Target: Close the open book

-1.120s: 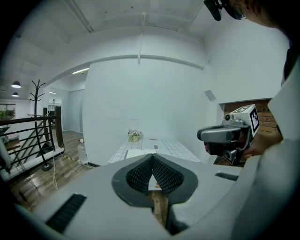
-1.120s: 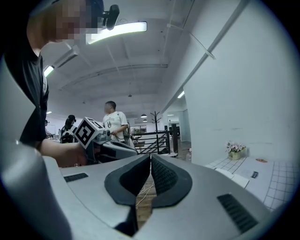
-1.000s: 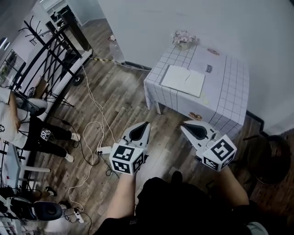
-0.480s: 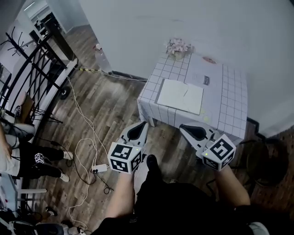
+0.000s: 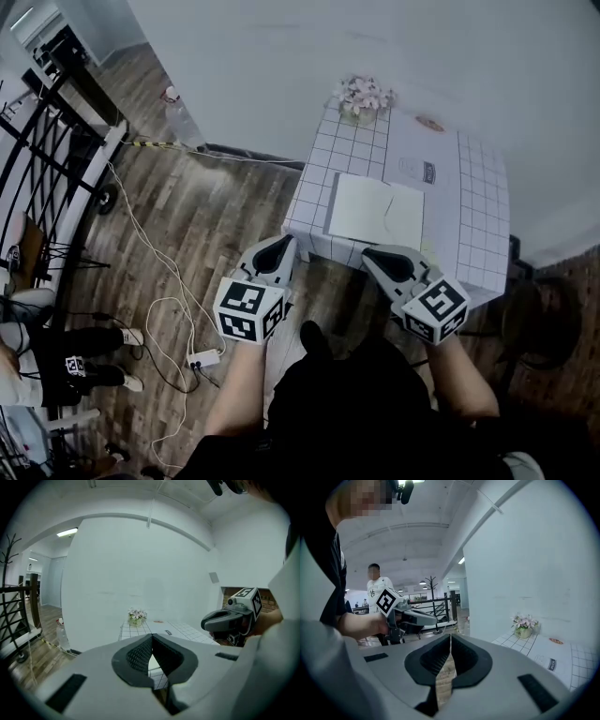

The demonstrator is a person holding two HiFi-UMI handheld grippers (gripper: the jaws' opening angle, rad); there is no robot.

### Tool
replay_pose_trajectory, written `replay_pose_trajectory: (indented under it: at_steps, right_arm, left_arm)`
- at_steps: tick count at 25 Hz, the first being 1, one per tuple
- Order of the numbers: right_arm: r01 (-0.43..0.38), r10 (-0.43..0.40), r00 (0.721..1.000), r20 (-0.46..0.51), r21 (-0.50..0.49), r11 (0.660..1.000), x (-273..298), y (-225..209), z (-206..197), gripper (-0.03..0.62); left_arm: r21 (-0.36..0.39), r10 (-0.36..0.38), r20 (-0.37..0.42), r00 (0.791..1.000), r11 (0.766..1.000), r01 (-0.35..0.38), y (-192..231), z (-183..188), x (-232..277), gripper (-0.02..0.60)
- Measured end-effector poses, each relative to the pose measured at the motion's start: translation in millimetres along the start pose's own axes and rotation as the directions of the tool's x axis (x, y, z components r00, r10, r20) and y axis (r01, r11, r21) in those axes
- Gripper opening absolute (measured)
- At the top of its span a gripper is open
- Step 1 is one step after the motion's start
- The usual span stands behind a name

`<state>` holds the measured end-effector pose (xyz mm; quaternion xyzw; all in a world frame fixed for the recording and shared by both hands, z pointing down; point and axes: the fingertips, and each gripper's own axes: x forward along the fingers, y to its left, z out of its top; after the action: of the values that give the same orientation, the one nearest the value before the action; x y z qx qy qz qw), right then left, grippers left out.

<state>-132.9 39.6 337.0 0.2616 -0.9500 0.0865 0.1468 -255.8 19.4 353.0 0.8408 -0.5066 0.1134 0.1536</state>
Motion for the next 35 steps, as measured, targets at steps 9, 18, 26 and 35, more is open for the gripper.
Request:
replay_pose_trajectory:
  at_steps: [9,18,26,35]
  right_arm:
    - [-0.003,0.007,0.997,-0.082,0.051,0.999,12,-56,-34,0.017]
    - [-0.052,0.055,0.994,-0.091,0.041,0.998,1,-128,-37,0.084]
    - [-0.059,0.067,0.974,-0.217,0.043,0.997,27,-126,-81,0.108]
    - [-0.115,0.079,0.898,-0.432,-0.059,0.992,83,-111,-156,0.174]
  left_arm:
    - [-0.028,-0.029,-0.063,0.998,0.999,0.028,-4,-3,64,0.009]
    - [-0.051,0.041,-0.078,0.996,0.998,-0.045,-26,-1,118,0.009]
    - [-0.088,0.066,-0.098,0.993,0.993,-0.074,-13,-27,126,0.009]
    - [-0.162,0.053,-0.151,0.987,0.984,-0.077,22,-100,139,0.009]
